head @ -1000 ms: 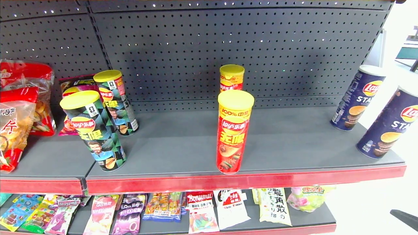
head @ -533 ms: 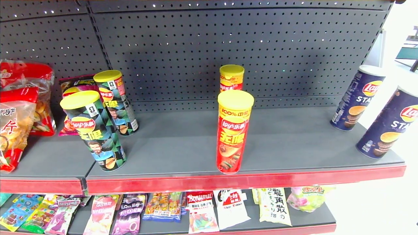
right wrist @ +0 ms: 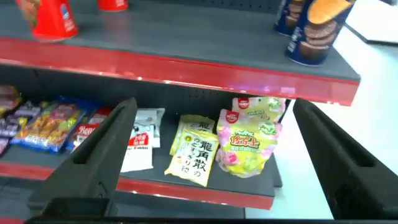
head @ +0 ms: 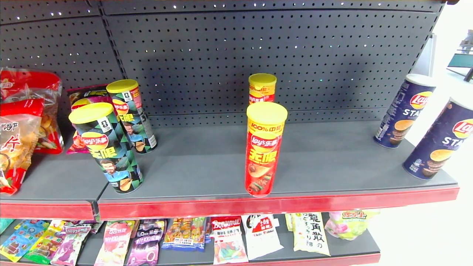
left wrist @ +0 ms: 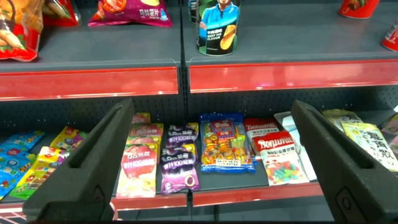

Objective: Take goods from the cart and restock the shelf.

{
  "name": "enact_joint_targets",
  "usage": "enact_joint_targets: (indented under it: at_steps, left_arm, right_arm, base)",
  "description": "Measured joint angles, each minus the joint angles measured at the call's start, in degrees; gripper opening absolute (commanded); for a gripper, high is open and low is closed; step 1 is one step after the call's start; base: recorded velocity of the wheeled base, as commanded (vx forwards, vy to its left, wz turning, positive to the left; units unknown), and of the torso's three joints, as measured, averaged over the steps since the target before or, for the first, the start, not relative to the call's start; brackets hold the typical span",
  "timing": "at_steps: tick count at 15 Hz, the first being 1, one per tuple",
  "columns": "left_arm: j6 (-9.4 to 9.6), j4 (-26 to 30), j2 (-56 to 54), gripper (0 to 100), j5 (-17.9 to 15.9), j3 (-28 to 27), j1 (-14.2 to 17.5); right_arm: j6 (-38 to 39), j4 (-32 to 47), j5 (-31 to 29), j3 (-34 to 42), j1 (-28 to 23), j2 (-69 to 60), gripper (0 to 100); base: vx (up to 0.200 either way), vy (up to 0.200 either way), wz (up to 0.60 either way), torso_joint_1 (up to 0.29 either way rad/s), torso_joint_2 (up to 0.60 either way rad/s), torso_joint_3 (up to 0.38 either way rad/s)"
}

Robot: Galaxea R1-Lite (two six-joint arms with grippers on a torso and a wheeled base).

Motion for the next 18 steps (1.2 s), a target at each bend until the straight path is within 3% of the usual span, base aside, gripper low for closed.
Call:
enact_joint_targets:
  at_steps: [3,8,18]
  left_arm:
    - [0.00,0.0,0.0,100,0.0,0.0,0.0]
    - [0.02,0.0,0.0,100,0.0,0.0,0.0]
    - [0.00,0.0,0.0,100,0.0,0.0,0.0]
  right_arm:
    - [4.3,2.4,-5.7,0.0,0.0,-0.4,100]
    - [4.8,2.5,-3.4,0.0,0.1,-0.5,100]
    - [4.8,2.5,-5.1,0.0,0.0,-0.5,100]
  base:
    - [0.000,0.000,0.00,0.000,0.00,0.000]
    - [0.000,0.000,0.00,0.000,0.00,0.000]
    - [0.000,0.000,0.00,0.000,0.00,0.000]
